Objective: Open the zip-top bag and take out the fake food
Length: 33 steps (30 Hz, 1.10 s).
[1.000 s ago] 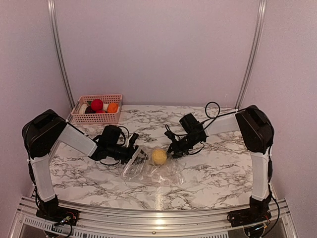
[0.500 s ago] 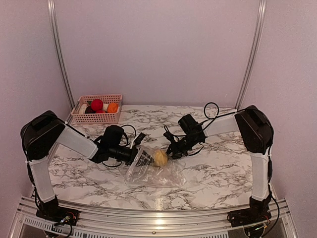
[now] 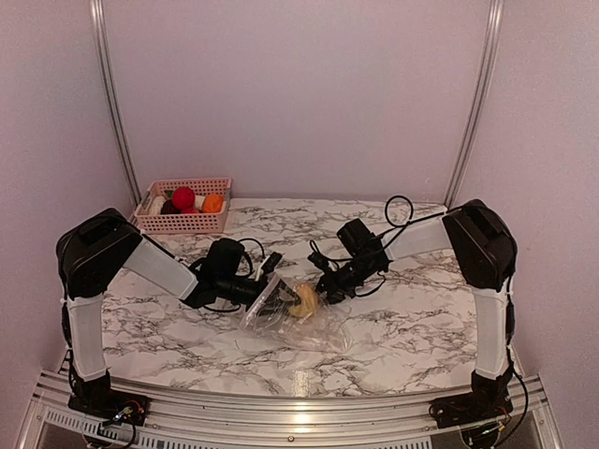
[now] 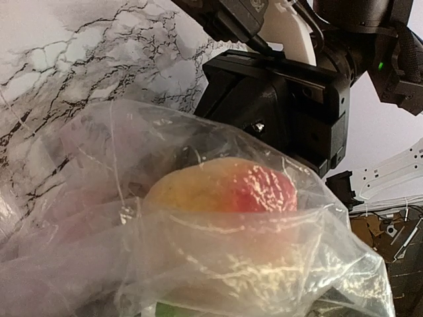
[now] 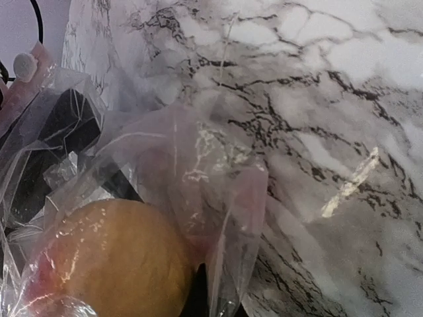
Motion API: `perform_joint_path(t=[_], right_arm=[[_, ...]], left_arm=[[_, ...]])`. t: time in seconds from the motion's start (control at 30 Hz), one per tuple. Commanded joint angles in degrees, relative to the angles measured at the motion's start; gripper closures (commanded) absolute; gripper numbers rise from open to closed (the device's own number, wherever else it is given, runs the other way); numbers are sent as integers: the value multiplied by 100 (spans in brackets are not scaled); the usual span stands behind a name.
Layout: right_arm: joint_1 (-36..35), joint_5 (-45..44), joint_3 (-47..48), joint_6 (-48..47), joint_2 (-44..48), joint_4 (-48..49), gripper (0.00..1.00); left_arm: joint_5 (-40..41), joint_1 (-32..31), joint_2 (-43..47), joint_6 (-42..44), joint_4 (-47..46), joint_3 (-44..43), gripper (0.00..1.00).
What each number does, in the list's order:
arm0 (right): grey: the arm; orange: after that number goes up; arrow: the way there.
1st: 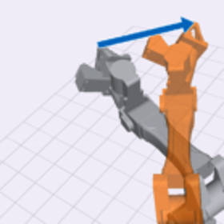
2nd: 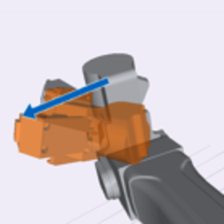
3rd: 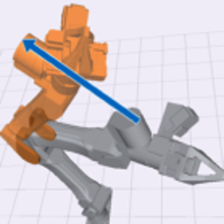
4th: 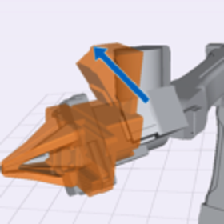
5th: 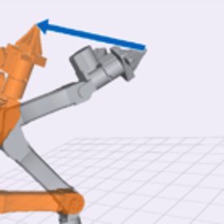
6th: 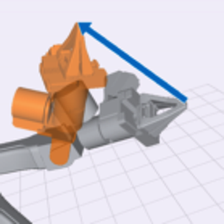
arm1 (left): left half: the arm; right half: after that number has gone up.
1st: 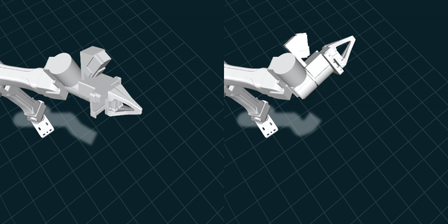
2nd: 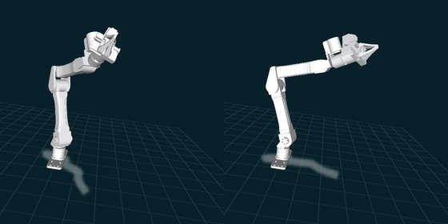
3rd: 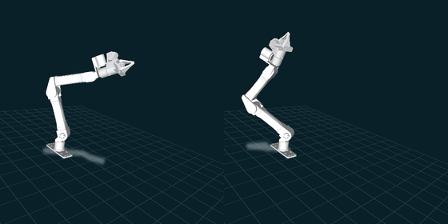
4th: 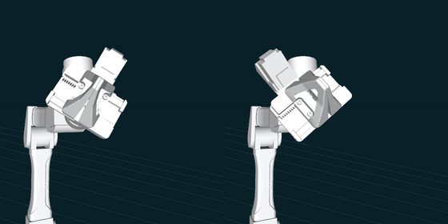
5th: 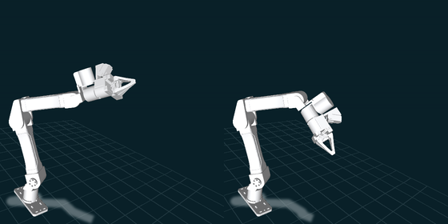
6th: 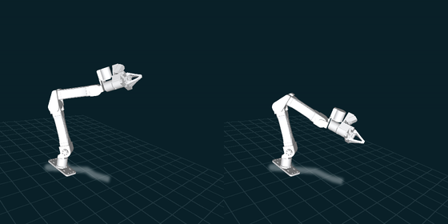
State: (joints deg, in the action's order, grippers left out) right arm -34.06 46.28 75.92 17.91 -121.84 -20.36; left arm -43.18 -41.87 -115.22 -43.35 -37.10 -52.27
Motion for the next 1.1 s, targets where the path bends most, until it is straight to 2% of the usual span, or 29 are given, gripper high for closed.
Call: perform_joint_path(t=[0.0,0.17,0.3,0.67,0.83,1.07], right_arm=[[-288,477,66,-266,108,-141,100],[-342,821,177,-102,128,172,100],[-339,832,289,-20,125,232,100],[151,452,-208,127,456,386,100],[361,332,-360,30,570,322,100],[583,174,-573,-24,753,329,100]], left_arm=[[261,-35,-212,96,-13,-313,17],[239,-138,-271,439,403,-563,9],[262,-190,-229,716,751,-627,8],[387,-103,641,1220,933,286,36],[466,-76,1051,1658,1274,548,42],[768,57,1767,1716,1405,1018,44]])
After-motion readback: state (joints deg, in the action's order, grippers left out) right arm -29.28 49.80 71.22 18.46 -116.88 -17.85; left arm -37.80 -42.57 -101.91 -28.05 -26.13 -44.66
